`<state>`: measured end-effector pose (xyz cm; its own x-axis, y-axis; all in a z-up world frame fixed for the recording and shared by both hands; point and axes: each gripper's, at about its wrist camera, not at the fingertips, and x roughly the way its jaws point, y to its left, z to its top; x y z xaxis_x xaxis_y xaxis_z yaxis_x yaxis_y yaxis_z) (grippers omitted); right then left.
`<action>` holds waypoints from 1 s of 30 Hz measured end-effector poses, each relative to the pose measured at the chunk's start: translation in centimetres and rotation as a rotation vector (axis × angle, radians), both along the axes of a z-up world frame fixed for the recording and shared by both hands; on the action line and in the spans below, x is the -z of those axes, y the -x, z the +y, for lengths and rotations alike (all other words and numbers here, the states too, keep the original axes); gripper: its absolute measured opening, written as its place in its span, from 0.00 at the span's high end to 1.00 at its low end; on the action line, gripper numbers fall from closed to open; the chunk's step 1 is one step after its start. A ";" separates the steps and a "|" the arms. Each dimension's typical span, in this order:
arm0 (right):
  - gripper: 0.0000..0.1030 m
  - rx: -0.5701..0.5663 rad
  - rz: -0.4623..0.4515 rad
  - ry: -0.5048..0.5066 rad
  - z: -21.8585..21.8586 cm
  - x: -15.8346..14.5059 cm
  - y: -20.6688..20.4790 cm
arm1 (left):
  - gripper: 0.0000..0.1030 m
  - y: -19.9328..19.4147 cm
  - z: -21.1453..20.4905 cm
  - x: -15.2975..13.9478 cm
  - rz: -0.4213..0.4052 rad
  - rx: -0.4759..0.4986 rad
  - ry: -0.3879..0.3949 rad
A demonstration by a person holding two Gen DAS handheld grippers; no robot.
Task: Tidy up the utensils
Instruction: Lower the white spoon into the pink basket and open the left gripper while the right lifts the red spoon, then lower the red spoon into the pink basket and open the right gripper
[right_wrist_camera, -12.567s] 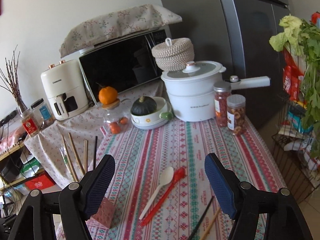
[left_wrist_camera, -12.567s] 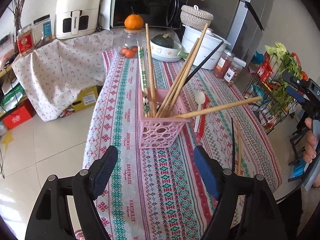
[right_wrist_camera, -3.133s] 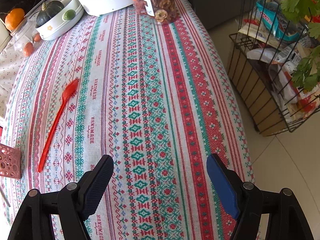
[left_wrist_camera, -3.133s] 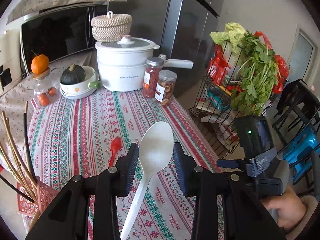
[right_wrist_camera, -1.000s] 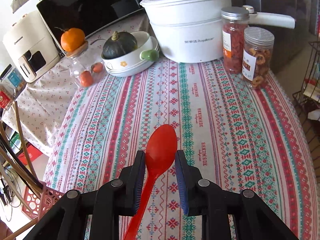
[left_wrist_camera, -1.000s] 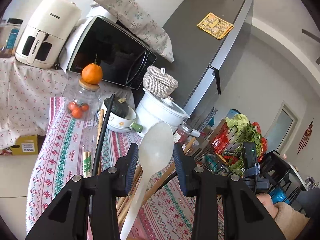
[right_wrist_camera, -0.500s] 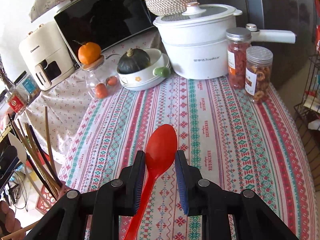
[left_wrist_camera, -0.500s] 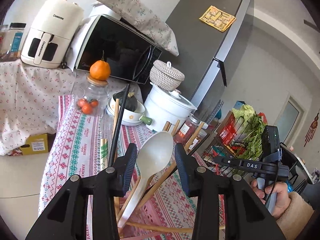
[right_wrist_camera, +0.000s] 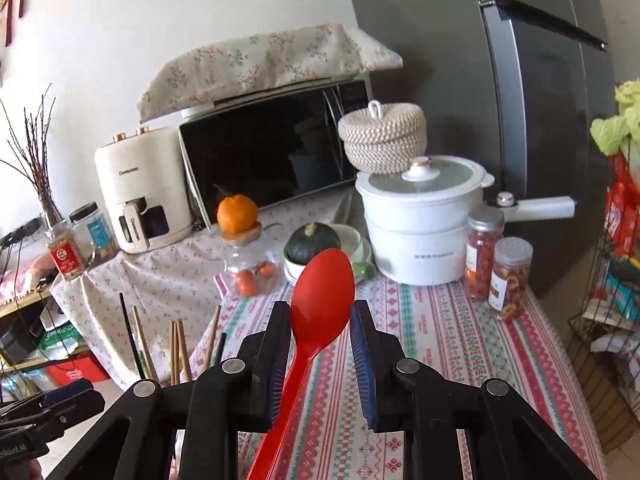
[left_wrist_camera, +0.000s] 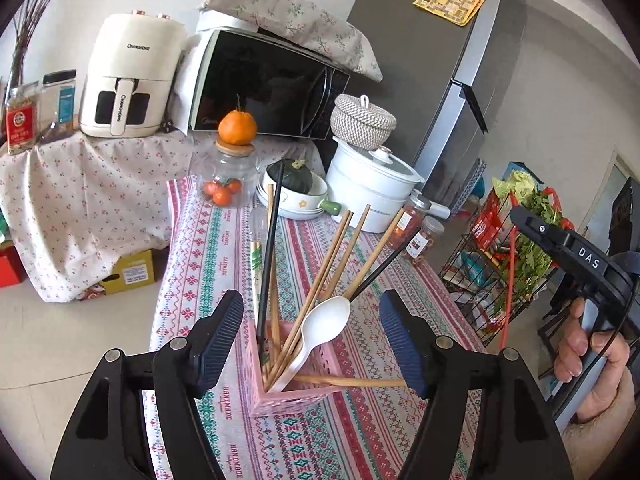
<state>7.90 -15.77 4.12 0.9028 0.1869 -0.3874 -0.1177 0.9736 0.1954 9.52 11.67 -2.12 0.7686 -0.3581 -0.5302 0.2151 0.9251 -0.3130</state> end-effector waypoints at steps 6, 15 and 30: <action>0.74 0.048 -0.132 0.022 2.1 -2.7 3.9 | 0.13 0.5 1.5 0.2 0.126 -0.101 -0.083; 0.74 0.086 -0.303 0.069 9.2 -4.1 6.5 | 0.13 -0.1 4.0 2.5 0.319 -0.205 -0.155; 0.73 0.218 -0.359 0.249 18.2 3.8 0.8 | 0.13 -1.0 7.4 3.6 0.396 -0.286 -0.134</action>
<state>7.12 2.46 0.29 0.9954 -0.0797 -0.0530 0.0764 0.9951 -0.0623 10.52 19.09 -5.77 0.5562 -0.0719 -0.8279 -0.1639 0.9672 -0.1942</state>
